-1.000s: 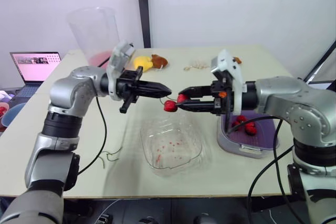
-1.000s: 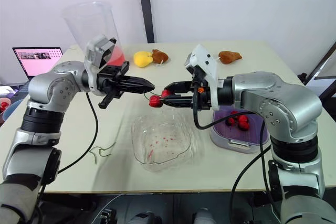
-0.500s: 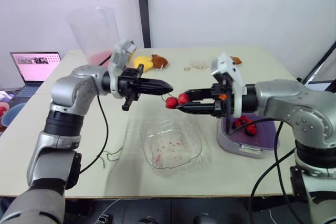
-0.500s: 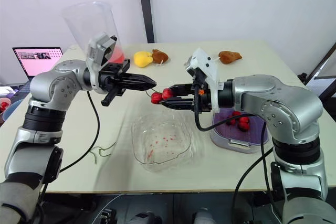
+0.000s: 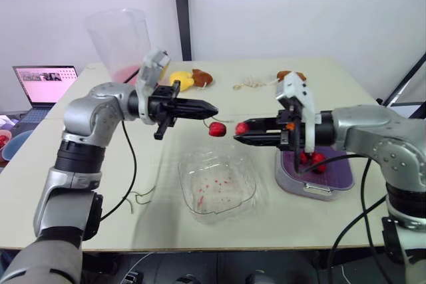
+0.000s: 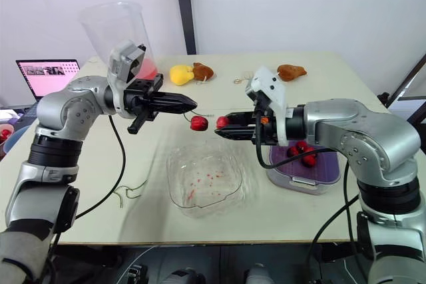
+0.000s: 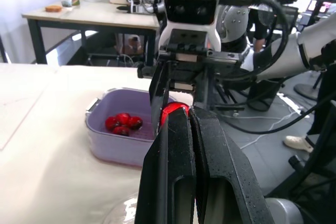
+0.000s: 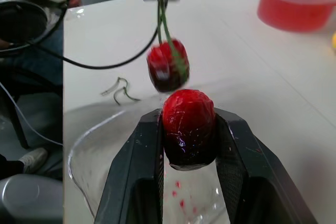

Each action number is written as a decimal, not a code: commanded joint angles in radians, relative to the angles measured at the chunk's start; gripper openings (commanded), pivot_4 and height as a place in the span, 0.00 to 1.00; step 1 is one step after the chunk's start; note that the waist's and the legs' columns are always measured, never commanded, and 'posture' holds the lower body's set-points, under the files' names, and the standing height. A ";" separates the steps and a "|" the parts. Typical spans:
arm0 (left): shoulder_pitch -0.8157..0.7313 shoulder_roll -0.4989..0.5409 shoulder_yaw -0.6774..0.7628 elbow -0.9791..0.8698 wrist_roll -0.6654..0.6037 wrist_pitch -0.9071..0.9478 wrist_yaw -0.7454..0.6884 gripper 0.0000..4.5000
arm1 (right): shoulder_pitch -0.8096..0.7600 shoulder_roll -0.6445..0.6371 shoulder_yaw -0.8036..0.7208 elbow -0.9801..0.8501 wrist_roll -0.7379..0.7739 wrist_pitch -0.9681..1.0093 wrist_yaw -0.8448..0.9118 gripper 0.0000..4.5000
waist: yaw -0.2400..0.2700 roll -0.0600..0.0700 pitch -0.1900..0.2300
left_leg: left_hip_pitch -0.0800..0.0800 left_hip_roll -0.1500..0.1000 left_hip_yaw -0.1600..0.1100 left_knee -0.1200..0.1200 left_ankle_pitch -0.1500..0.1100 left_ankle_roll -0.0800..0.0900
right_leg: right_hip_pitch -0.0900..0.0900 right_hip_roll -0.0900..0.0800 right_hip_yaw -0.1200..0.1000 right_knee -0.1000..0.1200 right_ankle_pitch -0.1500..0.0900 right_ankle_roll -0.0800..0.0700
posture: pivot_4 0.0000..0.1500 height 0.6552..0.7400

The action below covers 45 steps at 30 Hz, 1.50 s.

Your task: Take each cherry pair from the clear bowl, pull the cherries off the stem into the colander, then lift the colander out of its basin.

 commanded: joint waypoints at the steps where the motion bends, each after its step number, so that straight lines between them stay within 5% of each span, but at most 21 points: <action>1: 0.004 0.014 0.039 -0.020 -0.008 -0.010 0.010 0.00 | 0.002 -0.031 -0.039 -0.005 0.010 -0.028 0.019 0.31 | -0.001 0.000 0.000 | 0.000 0.000 0.000 0.000 0.000 0.000 | 0.000 0.000 0.000 0.000 0.000 0.000 | 1.00 1.00; 5: 0.019 0.011 0.060 -0.032 -0.015 -0.008 0.034 0.00 | 0.047 -0.133 -0.082 0.034 0.003 -0.032 0.070 0.31 | 0.003 0.000 0.000 | 0.000 0.000 0.000 0.000 0.000 0.000 | 0.000 0.000 0.000 0.000 0.000 0.000 | 1.00 1.00; 9: 0.035 -0.011 0.099 -0.024 -0.011 -0.040 0.103 0.00 | 0.140 -0.359 -0.046 0.171 -0.153 -0.161 0.189 0.31 | 0.008 -0.001 0.000 | 0.000 -0.001 0.000 0.001 0.000 0.000 | 0.001 0.000 0.000 0.000 0.000 0.000 | 1.00 1.00; 14: 0.054 -0.051 0.110 -0.011 0.015 -0.100 0.166 0.00 | 0.256 -0.463 0.112 0.267 -0.390 -0.460 0.308 0.31 | -0.002 0.000 0.000 | 0.001 0.000 0.001 0.000 0.000 0.000 | 0.000 0.000 0.000 -0.001 0.000 0.000 | 1.00 1.00; 21: 0.095 -0.066 0.106 -0.068 0.009 -0.092 0.202 0.00 | 0.291 -0.382 0.188 0.332 -0.507 -0.534 0.298 0.31 | 0.000 0.000 0.000 | 0.000 0.001 0.003 0.000 0.000 0.000 | -0.001 0.000 0.001 -0.001 0.000 0.000 | 1.00 1.00; 24: 0.095 -0.077 0.111 -0.079 -0.004 -0.079 0.225 0.00 | 0.307 -0.386 0.186 0.312 -0.519 -0.525 0.322 0.48 | 0.007 0.000 0.000 | 0.000 0.000 0.003 0.000 0.000 0.000 | -0.001 0.000 0.001 -0.001 0.000 0.000 | 1.00 1.00; 29: 0.084 -0.093 0.124 -0.088 -0.040 -0.046 0.246 0.00 | 0.209 -0.420 0.110 0.280 -0.440 -0.420 0.389 0.99 | 0.005 0.000 0.000 | 0.000 0.000 0.002 0.001 0.000 0.000 | -0.001 0.000 0.001 -0.002 0.000 0.000 | 1.00 1.00; 36: 0.054 -0.124 0.114 -0.084 -0.076 -0.009 0.251 0.00 | -0.094 -0.201 0.004 0.236 -0.171 -0.164 0.316 0.99 | 0.000 -0.001 0.000 | 0.000 0.001 0.002 0.000 0.000 0.000 | -0.001 0.000 0.001 -0.002 0.000 0.000 | 1.00 1.00; 45: 0.027 -0.148 0.093 -0.088 -0.081 0.008 0.245 0.00 | -0.212 0.044 0.108 0.203 -0.184 -0.163 0.175 0.99 | 0.004 -0.001 0.000 | -0.001 0.000 0.001 0.002 0.000 0.000 | 0.000 -0.001 0.000 -0.001 0.000 0.000 | 1.00 1.00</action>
